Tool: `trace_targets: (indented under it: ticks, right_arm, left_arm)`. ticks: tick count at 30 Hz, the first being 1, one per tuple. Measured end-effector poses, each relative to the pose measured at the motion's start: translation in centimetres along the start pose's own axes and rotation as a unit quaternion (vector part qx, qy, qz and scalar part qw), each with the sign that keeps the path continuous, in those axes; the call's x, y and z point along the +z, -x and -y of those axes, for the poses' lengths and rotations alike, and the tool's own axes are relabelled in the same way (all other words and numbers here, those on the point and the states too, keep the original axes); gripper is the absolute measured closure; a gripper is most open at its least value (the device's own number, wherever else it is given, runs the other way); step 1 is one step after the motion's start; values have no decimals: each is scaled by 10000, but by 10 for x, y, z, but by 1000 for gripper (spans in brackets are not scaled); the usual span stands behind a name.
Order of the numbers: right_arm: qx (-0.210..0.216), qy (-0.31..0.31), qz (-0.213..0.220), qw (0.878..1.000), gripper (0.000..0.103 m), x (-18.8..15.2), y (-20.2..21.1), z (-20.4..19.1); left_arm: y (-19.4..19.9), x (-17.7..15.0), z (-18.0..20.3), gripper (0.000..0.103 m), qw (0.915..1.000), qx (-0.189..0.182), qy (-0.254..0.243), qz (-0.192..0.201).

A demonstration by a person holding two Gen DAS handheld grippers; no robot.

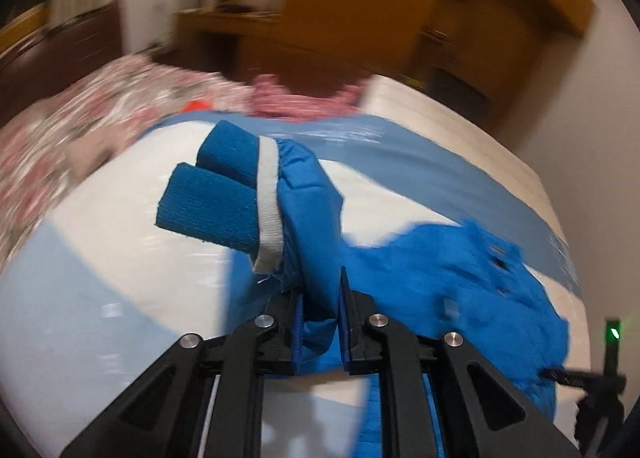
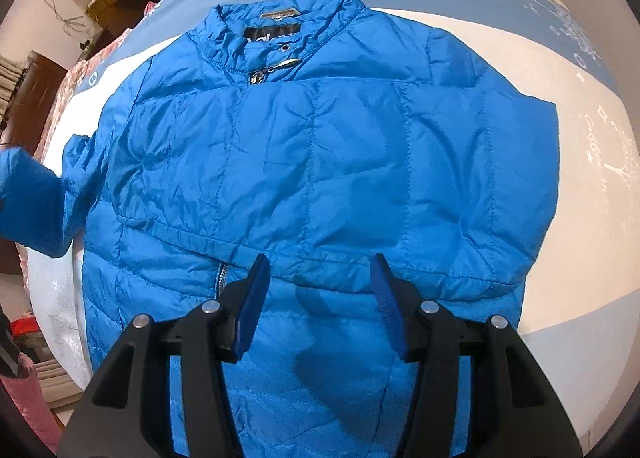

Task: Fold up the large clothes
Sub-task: 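Fold the held sleeve across the jacket body with the left gripper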

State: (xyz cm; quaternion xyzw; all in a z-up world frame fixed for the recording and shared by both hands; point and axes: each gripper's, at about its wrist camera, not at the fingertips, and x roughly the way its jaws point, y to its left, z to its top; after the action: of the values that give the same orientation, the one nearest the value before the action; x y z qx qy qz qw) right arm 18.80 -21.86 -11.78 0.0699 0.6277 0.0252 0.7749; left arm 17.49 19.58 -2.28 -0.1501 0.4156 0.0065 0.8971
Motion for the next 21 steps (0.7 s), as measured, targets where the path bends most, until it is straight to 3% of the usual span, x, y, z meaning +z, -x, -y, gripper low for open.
trace_targets:
  ticks: [7, 13, 15, 19, 21]
  right_arm:
    - [70, -76, 70, 9999, 51, -1, 4, 8]
    - [80, -137, 76, 9998, 51, -6, 6, 18]
    - [86, -164, 63, 9998, 51, -7, 4, 21]
    - [128, -177, 58, 9997, 51, -6, 3, 21]
    - [193, -145, 71, 9997, 51, -4, 3, 18]
  left_arm:
    - [-29, -10, 114, 89, 9934, -709, -882, -212]
    - [-83, -34, 161, 89, 9869, -699, -1279, -686]
    - [-95, -45, 170, 86, 9820, -834, -1446, -885]
    - [-98, -71, 186, 71, 9574, -1490, -2084, -1329]
    - [-93, -71, 180, 70, 9525, -1783, -2017, -1427]
